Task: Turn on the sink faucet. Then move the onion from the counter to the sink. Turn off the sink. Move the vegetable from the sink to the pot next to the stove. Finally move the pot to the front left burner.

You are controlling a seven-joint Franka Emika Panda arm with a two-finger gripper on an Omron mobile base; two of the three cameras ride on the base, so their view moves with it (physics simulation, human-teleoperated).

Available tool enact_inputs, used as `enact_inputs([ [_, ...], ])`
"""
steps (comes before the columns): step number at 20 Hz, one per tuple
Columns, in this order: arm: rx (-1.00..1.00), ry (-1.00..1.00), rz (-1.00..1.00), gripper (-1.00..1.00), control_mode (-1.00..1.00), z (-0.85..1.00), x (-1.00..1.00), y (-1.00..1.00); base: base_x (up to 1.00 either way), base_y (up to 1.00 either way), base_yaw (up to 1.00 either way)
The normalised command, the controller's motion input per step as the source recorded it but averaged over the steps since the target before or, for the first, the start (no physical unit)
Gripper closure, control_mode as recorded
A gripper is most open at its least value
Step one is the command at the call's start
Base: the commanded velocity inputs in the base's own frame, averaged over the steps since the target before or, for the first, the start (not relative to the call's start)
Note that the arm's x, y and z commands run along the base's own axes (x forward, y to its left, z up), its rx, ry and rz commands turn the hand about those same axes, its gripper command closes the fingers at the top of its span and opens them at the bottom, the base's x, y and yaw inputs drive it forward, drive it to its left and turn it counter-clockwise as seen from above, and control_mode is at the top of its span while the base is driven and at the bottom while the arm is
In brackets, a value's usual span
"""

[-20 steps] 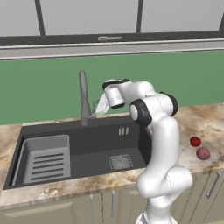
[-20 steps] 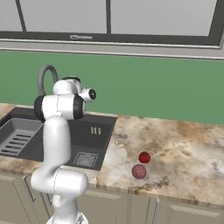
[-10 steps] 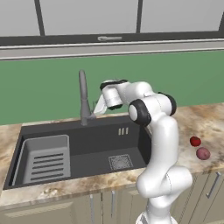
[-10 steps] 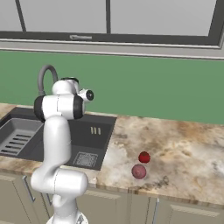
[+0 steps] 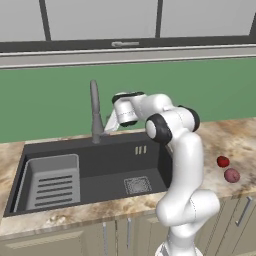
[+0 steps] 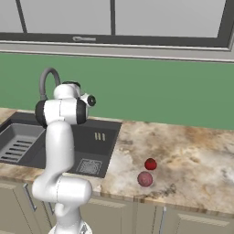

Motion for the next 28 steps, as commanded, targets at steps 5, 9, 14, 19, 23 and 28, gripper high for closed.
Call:
enact_inputs([
  [5, 0.01, -0.03, 0.03, -1.00, -1.00, -0.05, 0.00, 0.12, 0.00, 0.00, 0.00],
  [9, 0.01, -0.01, 0.02, -1.00, -1.00, -0.05, 0.00, 0.15, 0.00, 0.00, 0.00],
  [14, 0.00, 0.00, 0.00, 1.00, -1.00, -0.06, 0.09, 0.25, 0.00, 0.00, 0.00],
  [19, 0.00, 0.01, 0.00, 1.00, -1.00, -0.01, 0.04, 0.12, 0.00, 0.00, 0.00],
  [23, 0.00, 0.00, -0.01, 1.00, -1.00, -0.07, 0.03, 0.00, 0.00, 0.00, 0.00],
  [28, 0.00, 0.00, -0.13, 1.00, -1.00, -0.08, 0.08, -0.05, 0.00, 0.00, 0.00],
])
